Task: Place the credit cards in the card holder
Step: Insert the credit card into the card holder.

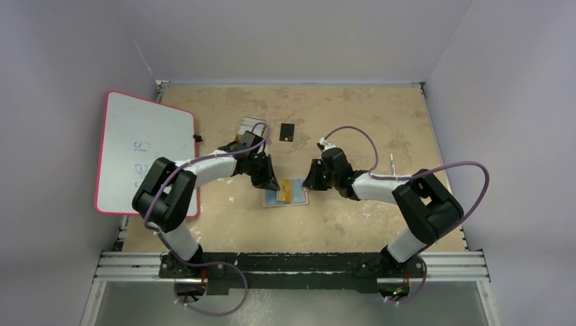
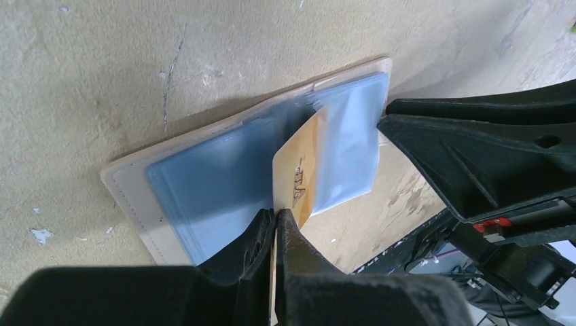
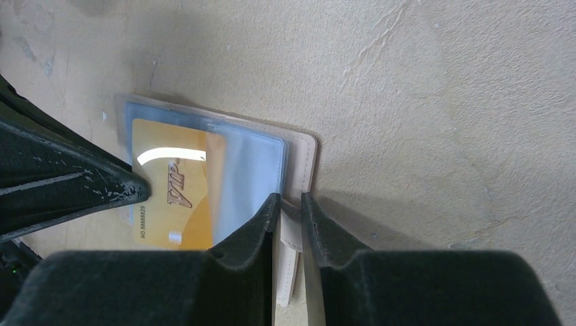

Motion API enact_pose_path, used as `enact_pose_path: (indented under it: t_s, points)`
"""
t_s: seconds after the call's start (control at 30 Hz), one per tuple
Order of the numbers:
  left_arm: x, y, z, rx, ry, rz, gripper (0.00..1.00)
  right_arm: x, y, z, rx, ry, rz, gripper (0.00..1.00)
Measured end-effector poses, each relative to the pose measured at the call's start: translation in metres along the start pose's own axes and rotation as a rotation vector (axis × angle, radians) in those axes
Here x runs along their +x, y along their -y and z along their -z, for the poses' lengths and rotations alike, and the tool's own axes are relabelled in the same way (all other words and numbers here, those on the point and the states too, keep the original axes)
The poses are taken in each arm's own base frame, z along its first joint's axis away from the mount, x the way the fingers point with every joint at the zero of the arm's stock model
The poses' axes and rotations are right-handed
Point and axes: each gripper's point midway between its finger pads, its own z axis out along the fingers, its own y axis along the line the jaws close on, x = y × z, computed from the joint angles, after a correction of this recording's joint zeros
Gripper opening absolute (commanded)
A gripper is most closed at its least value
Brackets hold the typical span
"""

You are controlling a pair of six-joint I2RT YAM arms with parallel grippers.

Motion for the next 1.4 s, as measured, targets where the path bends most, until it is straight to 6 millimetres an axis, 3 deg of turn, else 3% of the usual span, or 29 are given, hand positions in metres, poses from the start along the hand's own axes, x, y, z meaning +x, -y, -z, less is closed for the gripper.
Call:
enact_pose_path:
  t_s: [0.5, 0.63, 0.87, 1.17, 1.4]
  points:
    - [-0.007, -0.005, -0.005, -0.019, 0.05, 0.014, 0.0, 0.002, -0.003, -0.003, -0.039, 0.013, -0.036, 0.19]
    - [-0.006, -0.003, -0.007, -0.01, 0.056, 0.014, 0.07, 0.002, -0.003, -0.003, -0.044, 0.023, -0.059, 0.19]
    - [-0.004, -0.001, -0.009, -0.016, 0.063, -0.006, 0.09, 0.002, -0.004, -0.001, -0.042, 0.022, -0.071, 0.2]
    - [0.004, 0.013, -0.015, -0.029, 0.068, -0.064, 0.29, 0.005, -0.004, 0.0, -0.043, 0.015, -0.089, 0.2]
    - [-0.011, 0.015, -0.005, -0.065, 0.141, -0.07, 0.36, 0.006, -0.009, 0.011, -0.051, 0.006, -0.088, 0.22]
